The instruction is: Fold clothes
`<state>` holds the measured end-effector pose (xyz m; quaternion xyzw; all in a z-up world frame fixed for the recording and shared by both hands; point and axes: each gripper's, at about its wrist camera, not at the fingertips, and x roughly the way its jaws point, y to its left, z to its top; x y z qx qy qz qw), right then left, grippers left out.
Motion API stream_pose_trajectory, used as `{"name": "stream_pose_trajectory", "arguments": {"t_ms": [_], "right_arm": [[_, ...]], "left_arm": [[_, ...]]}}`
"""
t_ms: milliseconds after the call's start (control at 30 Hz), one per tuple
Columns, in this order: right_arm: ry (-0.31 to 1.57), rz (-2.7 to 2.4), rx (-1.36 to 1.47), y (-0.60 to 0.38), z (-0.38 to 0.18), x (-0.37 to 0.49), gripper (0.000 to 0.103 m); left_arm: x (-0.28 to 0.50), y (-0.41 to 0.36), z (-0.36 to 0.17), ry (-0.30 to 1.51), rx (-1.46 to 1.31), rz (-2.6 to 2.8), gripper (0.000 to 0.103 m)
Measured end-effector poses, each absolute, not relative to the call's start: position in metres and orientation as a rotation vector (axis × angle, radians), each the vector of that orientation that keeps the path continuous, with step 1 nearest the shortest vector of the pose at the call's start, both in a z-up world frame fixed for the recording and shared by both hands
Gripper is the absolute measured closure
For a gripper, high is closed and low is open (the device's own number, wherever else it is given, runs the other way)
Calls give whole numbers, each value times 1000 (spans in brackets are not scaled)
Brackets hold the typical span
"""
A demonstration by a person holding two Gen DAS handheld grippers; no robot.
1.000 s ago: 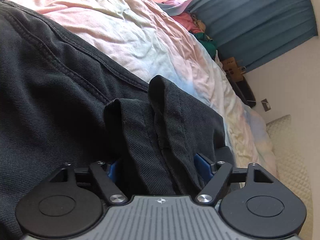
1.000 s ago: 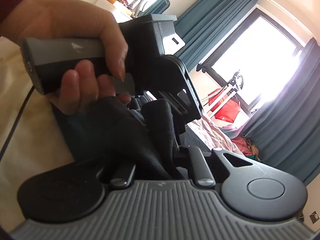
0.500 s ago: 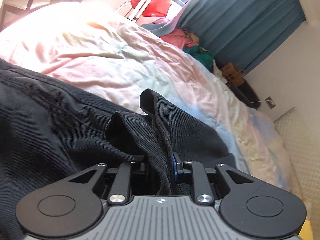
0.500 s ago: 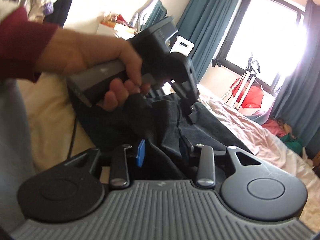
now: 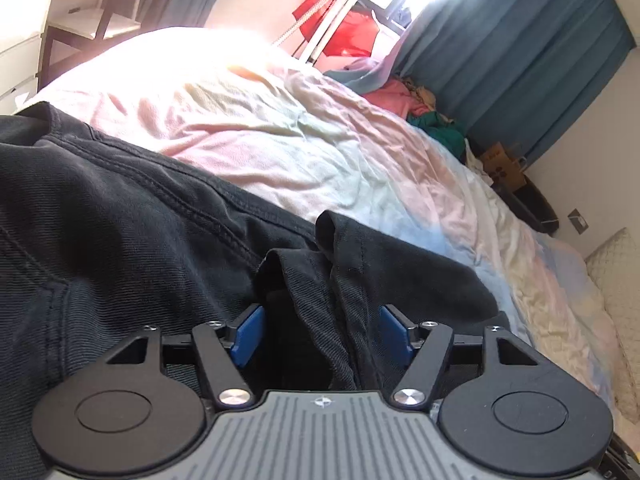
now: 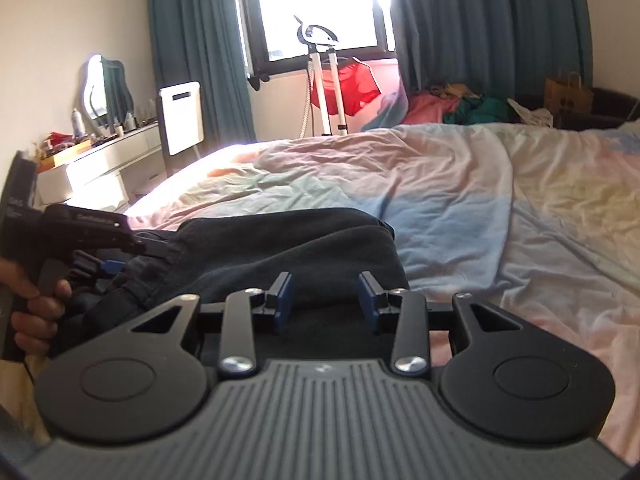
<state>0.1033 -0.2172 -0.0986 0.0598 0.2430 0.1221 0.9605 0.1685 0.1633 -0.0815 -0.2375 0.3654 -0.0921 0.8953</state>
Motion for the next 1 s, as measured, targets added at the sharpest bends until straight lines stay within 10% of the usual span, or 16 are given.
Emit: {"name": "stream_pose_trajectory", "arguments": {"t_ms": [800, 1000], "right_arm": [[698, 194, 164, -217, -145, 120, 65], [690, 194, 144, -215, -140, 116, 65]], "left_arm": [[156, 156, -78, 767, -315, -55, 33], [90, 202, -36, 765, -395, -57, 16]]}}
